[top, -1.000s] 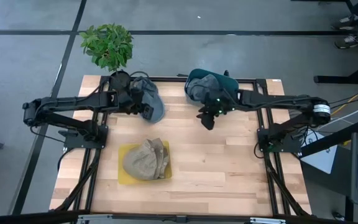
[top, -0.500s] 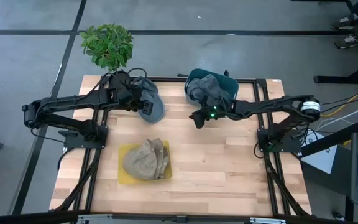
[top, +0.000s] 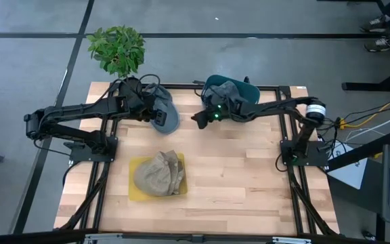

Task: Pick & Place hat
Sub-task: Put the gray cap into the blue bin

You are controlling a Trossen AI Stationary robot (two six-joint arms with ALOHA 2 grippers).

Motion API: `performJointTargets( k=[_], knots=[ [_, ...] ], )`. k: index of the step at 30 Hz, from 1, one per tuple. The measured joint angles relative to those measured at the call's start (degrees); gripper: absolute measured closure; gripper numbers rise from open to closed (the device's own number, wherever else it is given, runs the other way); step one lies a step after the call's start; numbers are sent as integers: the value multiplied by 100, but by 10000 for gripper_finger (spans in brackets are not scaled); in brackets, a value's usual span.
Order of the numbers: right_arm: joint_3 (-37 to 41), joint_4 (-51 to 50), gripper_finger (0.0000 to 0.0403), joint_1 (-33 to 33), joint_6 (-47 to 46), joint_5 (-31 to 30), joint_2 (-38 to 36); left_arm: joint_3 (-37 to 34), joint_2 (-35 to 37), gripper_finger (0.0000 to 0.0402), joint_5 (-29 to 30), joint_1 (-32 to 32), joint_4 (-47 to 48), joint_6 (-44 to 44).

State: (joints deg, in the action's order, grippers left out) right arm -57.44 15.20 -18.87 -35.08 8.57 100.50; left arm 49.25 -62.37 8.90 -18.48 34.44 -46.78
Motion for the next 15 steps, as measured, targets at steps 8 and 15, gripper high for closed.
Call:
performJointTargets(
  k=[8,15],
  knots=[
    [-1238,-366,244,14,-79,252,945,0,0,217,-232,0,2,6],
    [-2024,-1093,244,186,341,-141,1545,0,0,217,-453,0,6,173]
  ],
)
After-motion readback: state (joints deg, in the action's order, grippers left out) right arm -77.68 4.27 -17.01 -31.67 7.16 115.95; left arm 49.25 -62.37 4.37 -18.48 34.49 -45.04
